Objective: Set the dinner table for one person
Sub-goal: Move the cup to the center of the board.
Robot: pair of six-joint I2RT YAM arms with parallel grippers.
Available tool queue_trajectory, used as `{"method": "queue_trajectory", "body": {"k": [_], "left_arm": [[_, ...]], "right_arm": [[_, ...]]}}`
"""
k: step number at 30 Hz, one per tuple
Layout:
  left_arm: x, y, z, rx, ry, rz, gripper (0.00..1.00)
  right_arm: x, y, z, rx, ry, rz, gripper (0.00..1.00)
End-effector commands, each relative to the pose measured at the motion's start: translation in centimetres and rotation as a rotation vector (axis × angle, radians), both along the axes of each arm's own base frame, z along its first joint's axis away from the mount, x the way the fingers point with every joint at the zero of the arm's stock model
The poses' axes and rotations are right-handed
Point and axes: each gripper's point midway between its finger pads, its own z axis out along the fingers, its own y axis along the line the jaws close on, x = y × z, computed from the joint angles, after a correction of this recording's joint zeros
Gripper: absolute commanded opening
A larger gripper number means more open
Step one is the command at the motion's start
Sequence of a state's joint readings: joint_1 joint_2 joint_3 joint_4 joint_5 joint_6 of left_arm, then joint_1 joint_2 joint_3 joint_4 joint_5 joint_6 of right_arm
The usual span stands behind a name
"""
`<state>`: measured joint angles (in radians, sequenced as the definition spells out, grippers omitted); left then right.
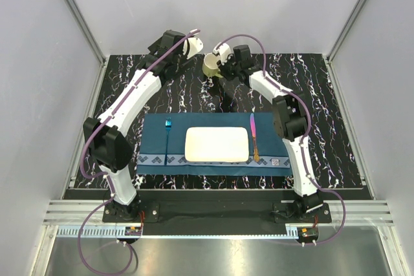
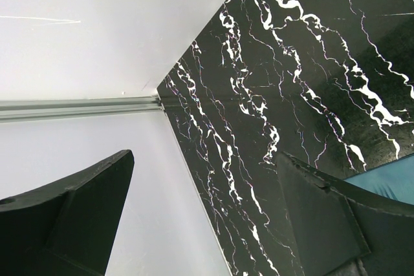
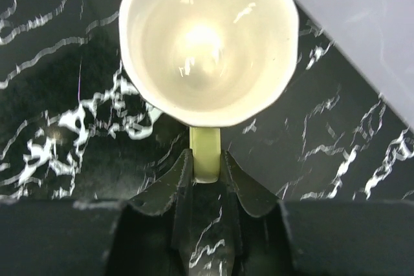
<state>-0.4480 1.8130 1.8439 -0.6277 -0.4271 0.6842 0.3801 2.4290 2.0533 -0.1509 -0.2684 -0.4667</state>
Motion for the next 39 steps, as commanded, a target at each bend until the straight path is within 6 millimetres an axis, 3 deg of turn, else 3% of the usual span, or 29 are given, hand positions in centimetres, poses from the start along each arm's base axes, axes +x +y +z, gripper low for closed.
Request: {"method": "queue_trajectory", "body": {"k": [1,9,16,29,39], "left_arm": [[-0.4,0.1,3.5,-0.039,-0.101,0.004,0.99],[-0.4,-0.1,2.9,-0.060,-0.094,0.006,0.99],[-0.2,-0.2,3.5,-0.064,-0.106,0.003,0.99],[-0.3,-0.4,3.0,-0.080,-0.096,-0.003,0.99],[-0.4,-0.7,2.5,-0.099,-0.094,-0.008,0.99]], "right_arm": [[-1.1,-0.5,3.2,-0.019,-0.053,-0.006,0.00],[-1.2,-1.2,3.9,-0.047,-0.095,-0.021,0.00],[-0.6,-1.2,4.9,-0.039,-0.120,-0.036,0.00],[-0.2,-0.9,9.2,0.029,-0.172,-0.061,0.00],[-0.5,-1.1,10.3,0.020,-0.195,-0.053,0.00]]}}
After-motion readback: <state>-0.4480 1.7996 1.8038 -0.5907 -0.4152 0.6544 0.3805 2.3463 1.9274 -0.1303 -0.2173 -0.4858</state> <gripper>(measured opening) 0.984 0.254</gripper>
